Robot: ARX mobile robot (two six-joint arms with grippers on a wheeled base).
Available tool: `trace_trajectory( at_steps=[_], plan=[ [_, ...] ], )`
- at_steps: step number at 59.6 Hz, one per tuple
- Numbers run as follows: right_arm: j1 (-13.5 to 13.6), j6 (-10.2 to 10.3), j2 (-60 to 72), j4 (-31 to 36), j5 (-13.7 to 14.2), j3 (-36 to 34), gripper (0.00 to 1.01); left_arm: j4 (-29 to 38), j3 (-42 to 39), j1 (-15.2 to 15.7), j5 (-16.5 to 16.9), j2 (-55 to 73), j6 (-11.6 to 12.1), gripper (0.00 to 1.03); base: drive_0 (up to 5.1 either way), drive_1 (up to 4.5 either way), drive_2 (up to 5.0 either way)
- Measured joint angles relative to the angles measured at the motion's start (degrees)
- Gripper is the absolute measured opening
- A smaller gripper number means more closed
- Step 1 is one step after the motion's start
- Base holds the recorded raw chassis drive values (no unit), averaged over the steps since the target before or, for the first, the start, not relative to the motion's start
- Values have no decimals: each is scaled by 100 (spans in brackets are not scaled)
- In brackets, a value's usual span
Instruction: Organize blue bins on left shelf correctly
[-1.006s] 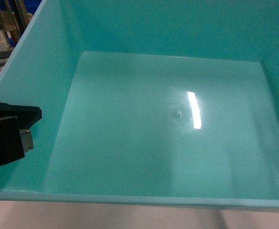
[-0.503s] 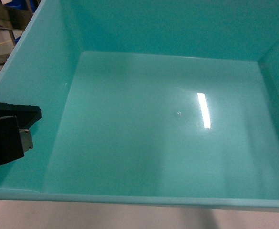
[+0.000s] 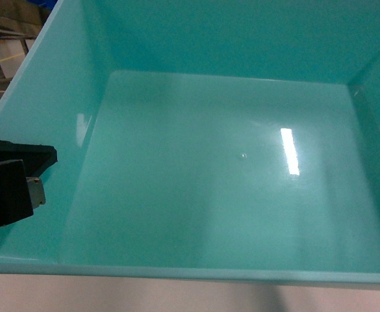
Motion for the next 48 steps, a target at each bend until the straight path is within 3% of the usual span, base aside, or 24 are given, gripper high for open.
trace_trajectory(
  at_steps=[48],
  plan=[
    [0, 2, -2, -2, 0, -2, 2, -2, 0, 0, 0, 0, 0, 3, -473, 139, 361]
  ],
)
